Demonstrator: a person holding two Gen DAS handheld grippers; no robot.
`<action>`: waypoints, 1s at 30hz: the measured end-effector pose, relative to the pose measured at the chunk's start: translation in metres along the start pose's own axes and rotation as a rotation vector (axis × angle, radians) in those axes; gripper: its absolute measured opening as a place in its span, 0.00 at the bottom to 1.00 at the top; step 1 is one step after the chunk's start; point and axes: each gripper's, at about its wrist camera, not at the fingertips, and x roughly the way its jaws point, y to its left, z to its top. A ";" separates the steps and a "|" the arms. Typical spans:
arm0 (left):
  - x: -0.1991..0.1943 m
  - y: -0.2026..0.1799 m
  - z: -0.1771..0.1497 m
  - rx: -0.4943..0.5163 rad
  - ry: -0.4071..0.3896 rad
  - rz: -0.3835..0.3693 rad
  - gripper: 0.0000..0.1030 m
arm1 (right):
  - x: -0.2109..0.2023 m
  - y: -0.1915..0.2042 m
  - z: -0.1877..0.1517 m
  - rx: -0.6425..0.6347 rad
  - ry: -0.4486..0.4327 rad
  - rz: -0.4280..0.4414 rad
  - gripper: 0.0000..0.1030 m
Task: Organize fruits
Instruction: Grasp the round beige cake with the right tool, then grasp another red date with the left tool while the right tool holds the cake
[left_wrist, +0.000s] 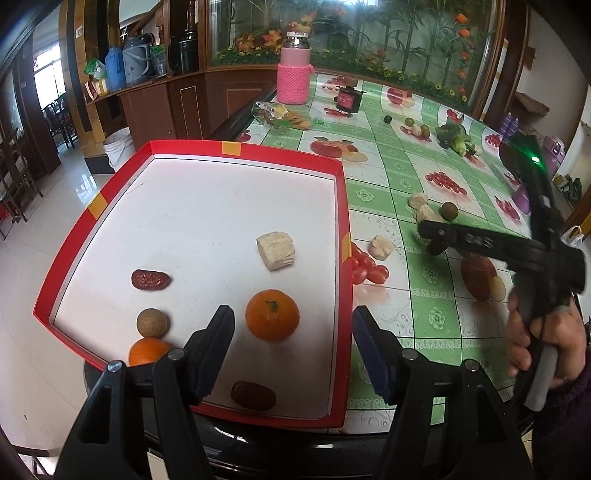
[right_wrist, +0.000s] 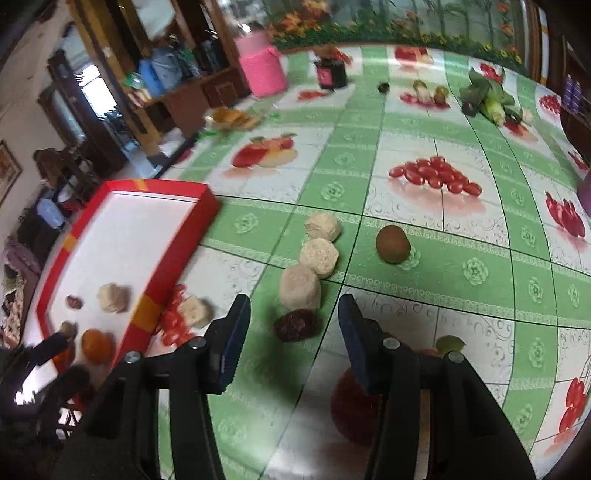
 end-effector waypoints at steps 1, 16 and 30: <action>0.000 -0.001 -0.001 0.004 0.002 0.000 0.64 | 0.007 -0.001 0.003 0.023 0.009 -0.010 0.45; 0.002 -0.059 0.010 0.144 -0.033 -0.074 0.64 | -0.038 -0.079 0.001 0.184 -0.154 0.114 0.26; 0.060 -0.128 0.034 0.205 0.034 -0.122 0.63 | -0.054 -0.123 -0.005 0.284 -0.287 0.177 0.26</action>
